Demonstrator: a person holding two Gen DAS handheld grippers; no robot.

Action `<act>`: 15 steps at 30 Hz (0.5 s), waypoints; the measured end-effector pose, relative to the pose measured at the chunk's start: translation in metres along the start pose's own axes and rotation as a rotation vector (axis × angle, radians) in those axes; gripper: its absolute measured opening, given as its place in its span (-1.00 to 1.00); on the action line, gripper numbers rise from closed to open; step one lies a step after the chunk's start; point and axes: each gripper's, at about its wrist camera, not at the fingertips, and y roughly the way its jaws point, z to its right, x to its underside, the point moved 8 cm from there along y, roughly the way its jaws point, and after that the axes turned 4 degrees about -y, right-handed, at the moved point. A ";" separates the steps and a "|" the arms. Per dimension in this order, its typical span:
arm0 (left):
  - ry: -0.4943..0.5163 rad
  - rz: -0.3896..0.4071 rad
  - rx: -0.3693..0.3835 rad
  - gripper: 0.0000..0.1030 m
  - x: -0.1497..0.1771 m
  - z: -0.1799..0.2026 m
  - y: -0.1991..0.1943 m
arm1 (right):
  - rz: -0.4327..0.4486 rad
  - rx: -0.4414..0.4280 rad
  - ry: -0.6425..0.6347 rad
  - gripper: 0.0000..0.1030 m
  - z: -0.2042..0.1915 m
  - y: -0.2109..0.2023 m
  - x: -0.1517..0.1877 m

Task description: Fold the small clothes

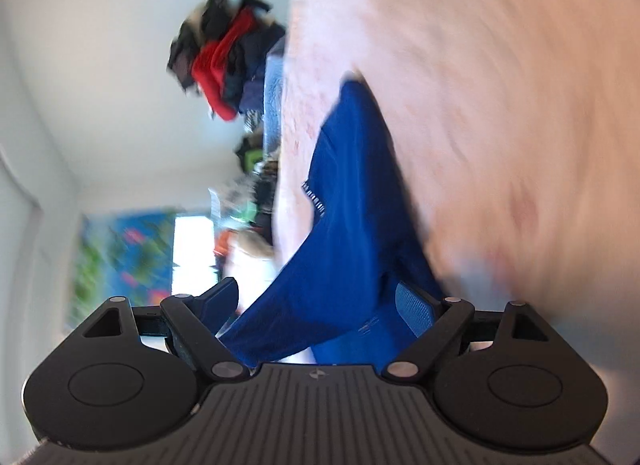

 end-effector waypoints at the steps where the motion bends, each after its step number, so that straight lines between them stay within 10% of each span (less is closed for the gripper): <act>1: -0.019 0.000 -0.018 -0.92 -0.001 -0.013 0.000 | 0.010 0.039 -0.062 0.63 -0.006 0.001 -0.007; 6: -0.068 -0.020 -0.033 -0.92 0.003 -0.043 0.013 | 0.022 0.316 -0.325 0.51 -0.009 0.026 -0.050; 9: -0.057 -0.017 -0.019 -0.92 0.003 -0.038 0.012 | -0.017 0.341 -0.398 0.47 -0.016 0.052 -0.062; 11: -0.042 -0.011 -0.012 -0.92 0.000 -0.031 0.008 | -0.046 0.335 -0.432 0.12 -0.017 0.067 -0.062; 12: -0.038 -0.005 -0.011 -0.92 -0.003 -0.028 0.007 | -0.066 0.347 -0.450 -0.65 -0.014 0.073 -0.061; 15: -0.023 0.015 -0.011 -0.92 -0.007 -0.023 0.002 | -0.081 0.397 -0.544 -0.79 -0.021 0.083 -0.063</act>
